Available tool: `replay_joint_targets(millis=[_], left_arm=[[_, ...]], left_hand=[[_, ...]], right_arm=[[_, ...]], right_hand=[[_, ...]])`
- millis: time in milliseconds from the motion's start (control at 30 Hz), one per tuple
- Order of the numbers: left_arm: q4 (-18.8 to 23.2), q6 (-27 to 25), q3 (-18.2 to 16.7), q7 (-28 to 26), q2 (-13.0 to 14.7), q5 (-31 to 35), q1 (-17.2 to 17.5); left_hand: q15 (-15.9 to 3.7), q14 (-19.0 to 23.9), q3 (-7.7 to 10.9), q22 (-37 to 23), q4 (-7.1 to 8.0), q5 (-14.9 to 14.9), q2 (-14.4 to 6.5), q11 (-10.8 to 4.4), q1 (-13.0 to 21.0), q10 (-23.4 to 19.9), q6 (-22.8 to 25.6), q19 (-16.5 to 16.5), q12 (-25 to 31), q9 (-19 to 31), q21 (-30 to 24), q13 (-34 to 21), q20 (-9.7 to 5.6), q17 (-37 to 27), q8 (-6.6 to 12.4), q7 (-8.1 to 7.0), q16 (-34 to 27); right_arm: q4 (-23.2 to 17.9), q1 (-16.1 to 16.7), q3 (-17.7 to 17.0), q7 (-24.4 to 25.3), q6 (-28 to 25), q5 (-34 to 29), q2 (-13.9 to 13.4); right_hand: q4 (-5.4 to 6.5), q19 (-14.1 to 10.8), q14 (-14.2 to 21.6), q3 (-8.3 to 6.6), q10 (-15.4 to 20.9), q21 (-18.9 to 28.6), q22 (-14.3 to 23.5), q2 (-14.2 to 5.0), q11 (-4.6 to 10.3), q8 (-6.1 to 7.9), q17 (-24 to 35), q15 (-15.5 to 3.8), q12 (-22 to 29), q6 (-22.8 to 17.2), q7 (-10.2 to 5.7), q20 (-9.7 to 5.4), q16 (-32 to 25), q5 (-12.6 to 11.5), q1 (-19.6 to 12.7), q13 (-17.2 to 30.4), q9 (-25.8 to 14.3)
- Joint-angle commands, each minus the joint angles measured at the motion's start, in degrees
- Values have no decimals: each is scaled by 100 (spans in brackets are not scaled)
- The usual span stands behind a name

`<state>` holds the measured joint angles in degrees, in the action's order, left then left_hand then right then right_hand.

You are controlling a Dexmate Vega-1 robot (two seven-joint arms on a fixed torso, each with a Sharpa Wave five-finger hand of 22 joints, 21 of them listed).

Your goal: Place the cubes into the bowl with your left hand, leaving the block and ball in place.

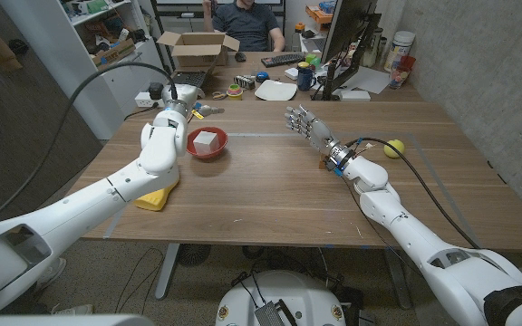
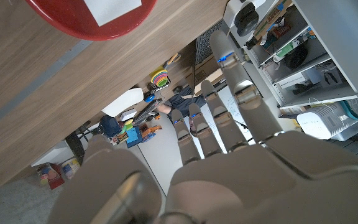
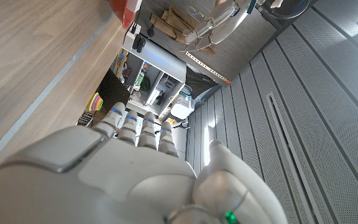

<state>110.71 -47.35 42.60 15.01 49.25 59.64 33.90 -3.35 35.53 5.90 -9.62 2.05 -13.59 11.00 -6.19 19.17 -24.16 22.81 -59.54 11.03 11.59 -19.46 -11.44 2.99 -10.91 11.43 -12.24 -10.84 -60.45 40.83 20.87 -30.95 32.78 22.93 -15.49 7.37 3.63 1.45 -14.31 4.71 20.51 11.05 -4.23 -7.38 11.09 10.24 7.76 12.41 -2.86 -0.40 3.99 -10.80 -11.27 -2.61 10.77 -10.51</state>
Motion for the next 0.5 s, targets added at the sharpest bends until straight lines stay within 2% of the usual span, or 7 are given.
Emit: replay_joint_targets(millis=[33, 200, 300, 367, 500], left_arm=[[461, -106, -255, 403, 62, 532, 149], [594, -106, -369, 561, 14, 758, 205], [659, -122, -370, 877, -20, 1013, 164], [747, -36, -490, 782, -18, 984, 252], [864, -12, -566, 1030, -76, 1254, 263]], left_hand=[[-180, -81, -85, -7, -2, -41, -21, 65, -82, 61, -102, -7, -10, 12, 45, -12, 32, -12, -29, -16, 22], [-148, -151, -143, -7, 4, -55, -21, 106, -121, 95, -127, -3, -15, 12, 82, -12, 71, -12, -27, -20, 35], [-110, -203, -198, -7, 11, -69, -19, 101, -162, 132, -154, 28, -21, 13, 126, -12, 112, -12, -28, -9, 40], [-85, -290, -260, -8, 17, -87, -19, 110, -205, 198, -230, 65, -35, 12, 176, -11, 148, -10, -46, -12, 54], [-37, -370, -322, -8, 21, -107, -24, 123, -241, 221, -282, 100, -30, 12, 229, -10, 184, -8, -51, -21, 61]], right_arm=[[-78, 77, -7, -34, 96, 82, -25], [-94, 110, -33, -47, 127, 133, -27], [-90, 117, -43, -63, 143, 147, -34], [-76, 122, -50, -96, 174, 163, -37], [-83, 162, -85, -93, 214, 200, -31]], right_hand=[[-12, -36, 17, 15, 40, -40, 19, 51, -18, 5, 12, 32, 17, -13, 19, -2, -3, -47, 3, 14, -25], [-12, -40, 19, 19, 42, -43, 19, 52, -21, 5, 12, 32, 17, -13, 18, -3, -3, -48, 3, 14, -25], [-12, -38, 17, 20, 43, -45, 19, 52, -18, 6, 12, 43, 18, -15, 19, 0, -2, -48, 3, 14, -25], [-12, -38, 14, 21, 44, -47, 19, 53, -22, 8, 12, 45, 18, -21, 26, 0, 0, -48, 4, 14, -25], [-12, -43, 17, 24, 44, -49, 19, 54, -22, 8, 11, 40, 17, -21, 24, -2, -1, -49, 3, 14, -25]])
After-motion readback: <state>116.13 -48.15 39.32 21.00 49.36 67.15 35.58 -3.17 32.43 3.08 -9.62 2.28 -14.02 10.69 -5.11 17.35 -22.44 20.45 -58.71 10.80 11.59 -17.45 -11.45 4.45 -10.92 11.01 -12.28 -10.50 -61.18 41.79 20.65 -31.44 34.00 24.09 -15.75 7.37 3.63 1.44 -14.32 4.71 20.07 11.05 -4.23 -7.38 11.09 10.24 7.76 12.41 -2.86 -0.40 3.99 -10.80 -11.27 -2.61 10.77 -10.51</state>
